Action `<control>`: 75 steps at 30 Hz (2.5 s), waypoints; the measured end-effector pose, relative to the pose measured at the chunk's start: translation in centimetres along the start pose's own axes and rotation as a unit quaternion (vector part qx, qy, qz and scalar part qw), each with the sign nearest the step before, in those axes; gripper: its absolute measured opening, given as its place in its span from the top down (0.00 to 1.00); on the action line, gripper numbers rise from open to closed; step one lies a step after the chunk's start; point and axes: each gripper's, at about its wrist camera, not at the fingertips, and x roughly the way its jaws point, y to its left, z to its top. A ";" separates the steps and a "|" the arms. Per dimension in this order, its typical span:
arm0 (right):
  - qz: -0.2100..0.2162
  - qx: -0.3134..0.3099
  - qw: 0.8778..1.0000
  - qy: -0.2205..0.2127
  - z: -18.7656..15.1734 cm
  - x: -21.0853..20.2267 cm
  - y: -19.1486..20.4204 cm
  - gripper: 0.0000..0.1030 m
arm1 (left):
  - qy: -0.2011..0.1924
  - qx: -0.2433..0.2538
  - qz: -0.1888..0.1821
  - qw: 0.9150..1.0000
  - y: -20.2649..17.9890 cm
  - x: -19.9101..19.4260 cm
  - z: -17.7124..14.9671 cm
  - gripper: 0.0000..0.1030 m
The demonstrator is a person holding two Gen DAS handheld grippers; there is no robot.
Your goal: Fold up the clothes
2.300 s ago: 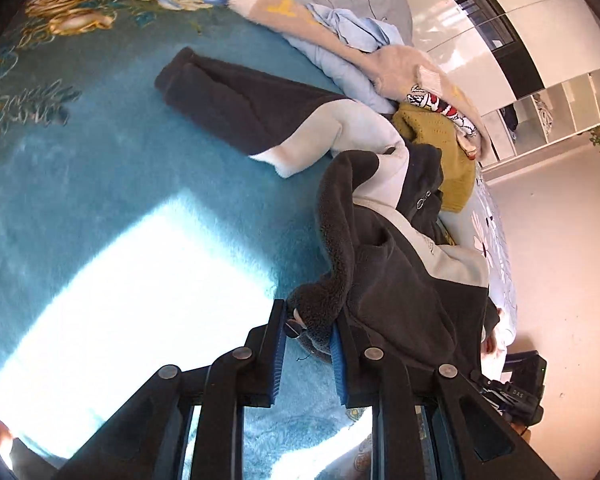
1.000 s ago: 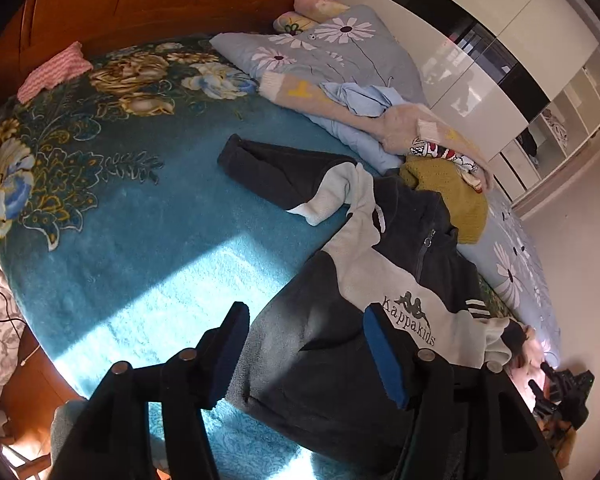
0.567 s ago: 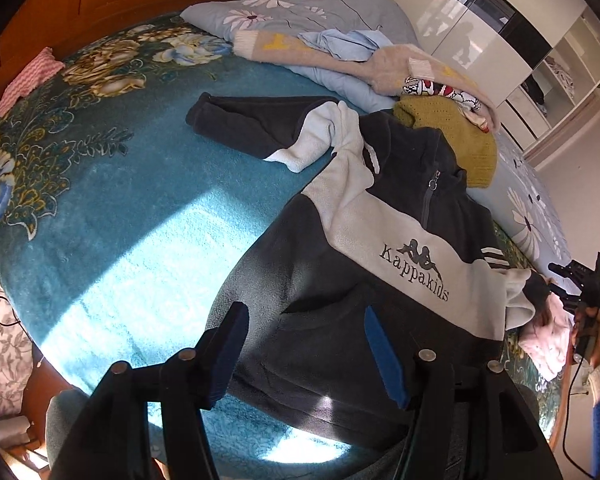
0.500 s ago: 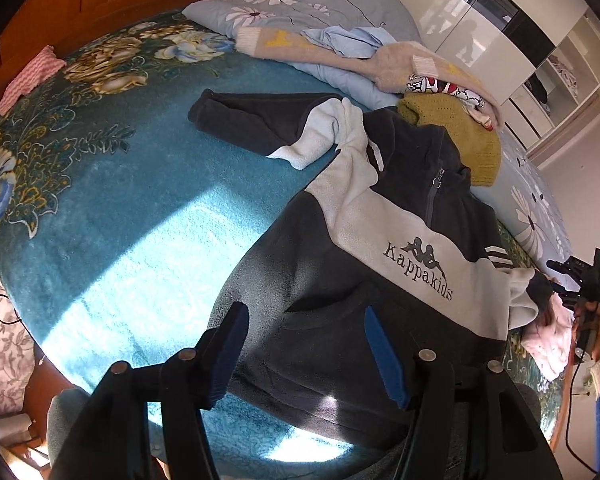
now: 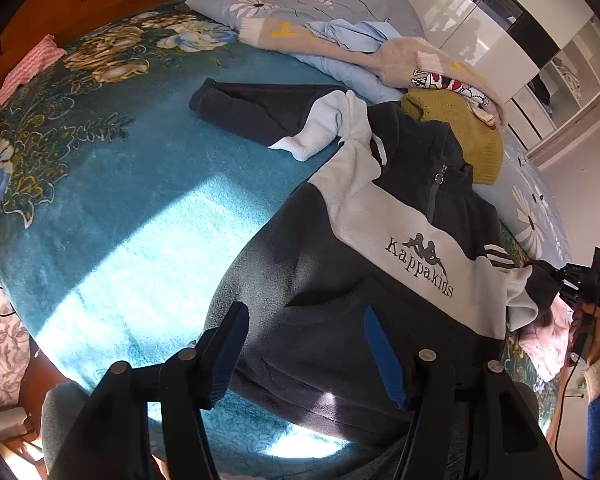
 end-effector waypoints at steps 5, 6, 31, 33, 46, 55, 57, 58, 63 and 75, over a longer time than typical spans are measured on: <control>0.079 0.017 0.983 -0.166 -1.8 -9.8 -1.2 0.91 | -0.004 0.009 -0.011 1.000 -0.3 0.0 -0.2 0.38; 0.085 0.021 0.974 -0.209 -2.8 -12.0 -2.1 0.91 | -0.004 0.009 -0.013 1.000 -0.3 0.1 -0.2 0.38; 0.140 0.119 0.930 -0.319 -6.3 -18.2 -7.8 0.91 | 0.002 -0.054 -0.034 0.998 1.9 1.3 0.3 0.38; 0.118 0.141 0.930 -0.317 -8.0 -17.1 -9.3 0.91 | 0.003 -0.064 -0.034 0.997 2.5 1.5 0.4 0.38; 0.103 0.339 0.905 -0.237 -17.8 -9.3 -20.6 0.88 | -0.004 -0.140 -0.052 0.989 6.1 3.0 3.0 0.38; 0.003 0.194 0.960 -0.204 -18.2 -12.4 -13.4 0.84 | -0.032 -0.310 -0.126 0.942 10.3 8.3 11.1 0.36; -0.002 0.127 0.973 -0.194 -18.4 -12.3 -9.1 0.81 | -0.037 -0.349 -0.129 0.927 11.7 10.6 12.6 0.36; -0.002 0.099 0.977 -0.189 -18.6 -12.0 -7.1 0.79 | -0.039 -0.354 -0.122 0.926 12.2 11.6 13.5 0.36; 0.011 0.028 0.987 -0.158 -19.2 -9.4 0.2 0.77 | -0.045 -0.380 -0.125 0.915 14.2 15.7 16.8 0.37; -0.041 -0.023 0.987 -0.154 -17.3 -9.6 5.1 0.77 | -0.087 -0.214 -0.080 0.970 14.5 14.9 25.5 0.93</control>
